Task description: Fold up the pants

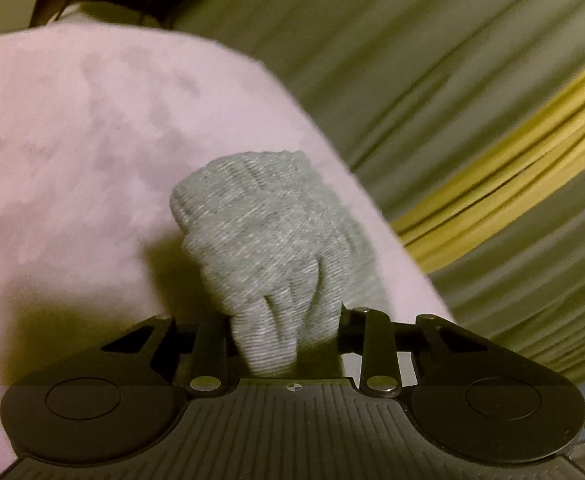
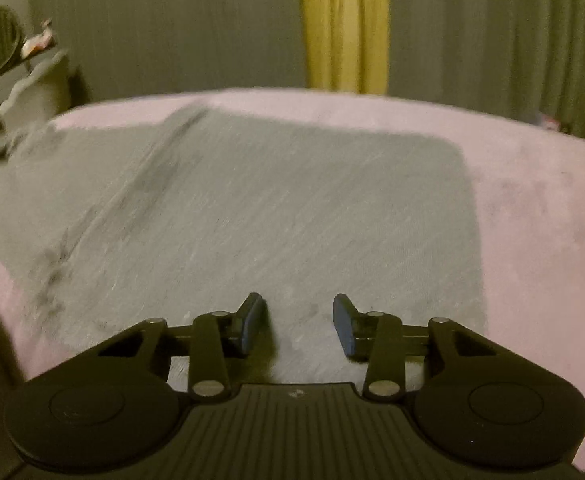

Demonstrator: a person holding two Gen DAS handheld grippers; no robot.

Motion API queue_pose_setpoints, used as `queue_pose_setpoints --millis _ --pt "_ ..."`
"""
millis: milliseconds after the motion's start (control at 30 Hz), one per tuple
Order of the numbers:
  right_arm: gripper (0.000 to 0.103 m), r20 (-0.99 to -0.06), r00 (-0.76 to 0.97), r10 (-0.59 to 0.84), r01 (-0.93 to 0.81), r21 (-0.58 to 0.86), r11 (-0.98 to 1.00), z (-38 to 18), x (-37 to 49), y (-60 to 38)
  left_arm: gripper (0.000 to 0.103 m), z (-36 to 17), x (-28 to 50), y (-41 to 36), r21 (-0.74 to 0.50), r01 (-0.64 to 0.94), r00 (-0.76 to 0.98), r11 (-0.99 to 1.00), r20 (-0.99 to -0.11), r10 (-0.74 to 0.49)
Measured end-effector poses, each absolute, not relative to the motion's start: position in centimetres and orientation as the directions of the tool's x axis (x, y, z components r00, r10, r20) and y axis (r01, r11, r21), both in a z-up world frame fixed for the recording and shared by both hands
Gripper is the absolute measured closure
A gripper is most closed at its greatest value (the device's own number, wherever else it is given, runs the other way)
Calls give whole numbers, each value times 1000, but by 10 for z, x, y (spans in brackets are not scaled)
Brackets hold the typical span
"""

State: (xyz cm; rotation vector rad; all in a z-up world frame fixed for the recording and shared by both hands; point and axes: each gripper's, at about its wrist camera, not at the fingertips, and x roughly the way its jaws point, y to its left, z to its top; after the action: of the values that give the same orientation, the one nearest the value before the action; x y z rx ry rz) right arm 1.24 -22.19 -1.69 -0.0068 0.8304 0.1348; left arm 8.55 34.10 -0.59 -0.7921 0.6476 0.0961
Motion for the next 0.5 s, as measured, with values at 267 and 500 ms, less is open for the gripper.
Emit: queue_pose_setpoints --millis 267,500 --pt "58 -732 656 182 -154 107 982 -13 11 -222 71 60 73 287 -575 -113 871 810 -450 -197" --pt "51 -719 666 199 -63 212 975 -13 18 -243 71 121 53 176 -483 198 855 853 -340 -391"
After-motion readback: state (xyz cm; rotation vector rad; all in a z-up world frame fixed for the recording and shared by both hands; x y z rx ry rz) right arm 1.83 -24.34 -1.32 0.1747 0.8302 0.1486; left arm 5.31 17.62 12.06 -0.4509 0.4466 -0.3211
